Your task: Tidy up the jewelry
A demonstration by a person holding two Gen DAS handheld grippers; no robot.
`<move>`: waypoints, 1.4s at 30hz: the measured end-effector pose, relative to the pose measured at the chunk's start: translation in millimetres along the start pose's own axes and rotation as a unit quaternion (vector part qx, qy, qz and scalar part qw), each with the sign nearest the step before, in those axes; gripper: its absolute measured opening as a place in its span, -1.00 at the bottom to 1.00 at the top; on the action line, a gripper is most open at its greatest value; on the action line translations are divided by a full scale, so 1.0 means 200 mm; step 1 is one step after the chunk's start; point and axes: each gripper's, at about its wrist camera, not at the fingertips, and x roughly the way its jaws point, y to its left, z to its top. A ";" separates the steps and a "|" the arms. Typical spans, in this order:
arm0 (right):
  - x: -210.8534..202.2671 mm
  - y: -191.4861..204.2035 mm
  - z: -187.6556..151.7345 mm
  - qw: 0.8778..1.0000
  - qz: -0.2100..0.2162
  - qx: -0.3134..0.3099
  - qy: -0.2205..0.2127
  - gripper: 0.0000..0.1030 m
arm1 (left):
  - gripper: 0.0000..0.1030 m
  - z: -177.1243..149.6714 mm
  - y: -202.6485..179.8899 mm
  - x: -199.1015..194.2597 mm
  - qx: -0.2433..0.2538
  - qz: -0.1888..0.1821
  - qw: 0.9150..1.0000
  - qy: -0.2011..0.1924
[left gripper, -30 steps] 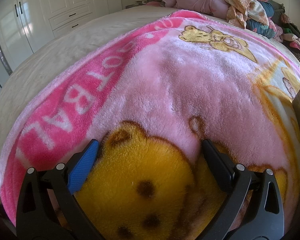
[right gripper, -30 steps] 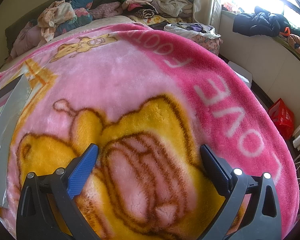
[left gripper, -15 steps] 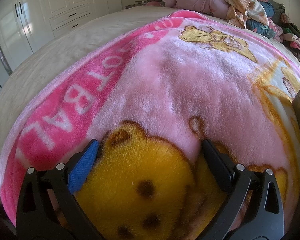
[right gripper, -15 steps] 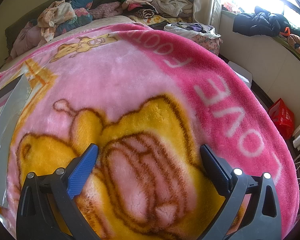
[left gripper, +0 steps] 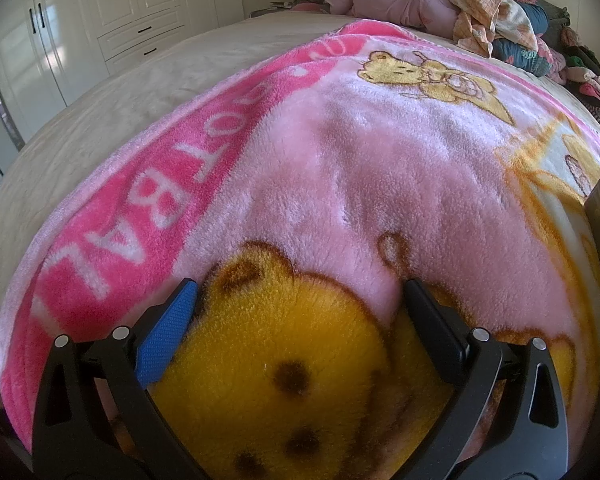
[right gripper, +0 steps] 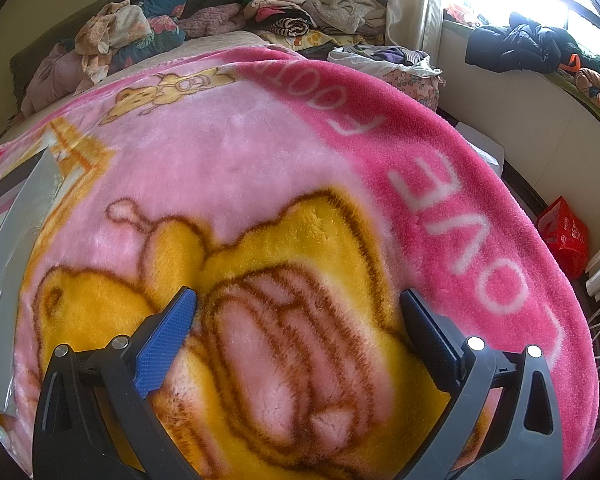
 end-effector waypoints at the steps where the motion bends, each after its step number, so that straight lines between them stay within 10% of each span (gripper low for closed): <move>1: 0.00 0.00 0.00 1.000 0.000 0.000 0.000 0.90 | 0.81 0.00 0.00 0.00 0.000 0.000 1.000 0.000; 13: 0.02 0.00 0.01 1.000 0.001 0.006 0.001 0.90 | 0.80 0.02 0.01 -0.01 -0.009 -0.013 1.000 -0.005; 18: -0.26 0.04 -0.05 0.995 -0.028 0.010 -0.098 0.88 | 0.80 -0.06 0.00 -0.26 -0.006 -0.023 0.998 -0.062; 24: -0.68 0.22 -0.24 0.975 0.034 -0.032 -0.215 0.88 | 0.80 -0.23 -0.11 -0.64 0.033 -0.060 0.988 -0.137; 42: -0.61 0.21 -0.32 0.984 0.065 -0.003 -0.166 0.88 | 0.80 -0.32 -0.17 -0.63 0.035 -0.079 0.989 -0.119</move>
